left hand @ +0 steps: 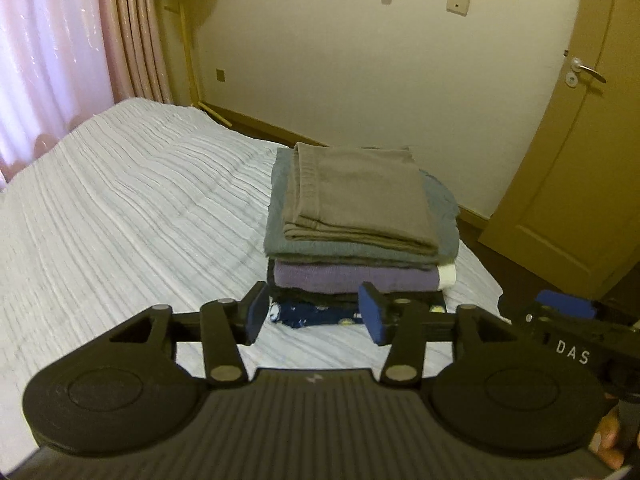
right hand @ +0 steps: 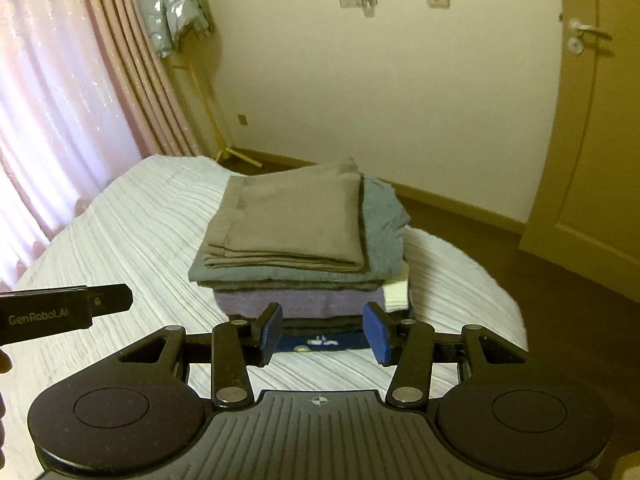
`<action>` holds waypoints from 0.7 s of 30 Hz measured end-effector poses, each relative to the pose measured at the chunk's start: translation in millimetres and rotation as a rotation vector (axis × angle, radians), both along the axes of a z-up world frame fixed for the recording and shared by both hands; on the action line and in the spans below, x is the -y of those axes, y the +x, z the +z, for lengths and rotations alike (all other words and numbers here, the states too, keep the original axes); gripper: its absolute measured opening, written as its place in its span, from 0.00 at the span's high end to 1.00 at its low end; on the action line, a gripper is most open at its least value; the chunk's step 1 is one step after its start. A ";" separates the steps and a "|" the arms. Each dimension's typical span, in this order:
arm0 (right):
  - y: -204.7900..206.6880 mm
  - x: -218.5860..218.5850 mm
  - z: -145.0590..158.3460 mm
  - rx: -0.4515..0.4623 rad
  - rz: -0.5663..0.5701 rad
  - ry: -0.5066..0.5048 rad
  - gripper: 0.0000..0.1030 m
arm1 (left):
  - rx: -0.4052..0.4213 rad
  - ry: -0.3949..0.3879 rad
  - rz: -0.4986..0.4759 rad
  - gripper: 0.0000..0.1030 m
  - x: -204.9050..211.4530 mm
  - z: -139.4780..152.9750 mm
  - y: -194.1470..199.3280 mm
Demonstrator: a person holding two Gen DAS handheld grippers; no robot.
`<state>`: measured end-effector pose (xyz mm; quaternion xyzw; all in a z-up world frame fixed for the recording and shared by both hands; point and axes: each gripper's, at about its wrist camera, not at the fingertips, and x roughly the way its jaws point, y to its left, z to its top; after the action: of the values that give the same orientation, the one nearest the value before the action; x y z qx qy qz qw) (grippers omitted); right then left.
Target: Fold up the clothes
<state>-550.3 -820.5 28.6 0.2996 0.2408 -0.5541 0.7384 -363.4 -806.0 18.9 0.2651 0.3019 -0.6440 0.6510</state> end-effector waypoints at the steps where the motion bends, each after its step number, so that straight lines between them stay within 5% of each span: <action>1: 1.7 -8.7 2.2 -0.012 -0.002 -0.007 0.53 | 0.010 -0.005 0.000 0.53 -11.3 2.7 -1.5; 7: 8.3 -65.1 6.5 -0.074 -0.025 -0.034 0.53 | 0.048 -0.008 -0.011 0.39 -67.2 9.2 1.0; 21: 9.2 -140.7 10.1 -0.102 -0.066 -0.077 0.53 | 0.055 -0.027 -0.042 0.35 -137.1 13.4 -0.3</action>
<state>-541.1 -679.9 38.7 0.2503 0.2466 -0.6014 0.7176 -363.7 -668.9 32.3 0.2802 0.2692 -0.6541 0.6490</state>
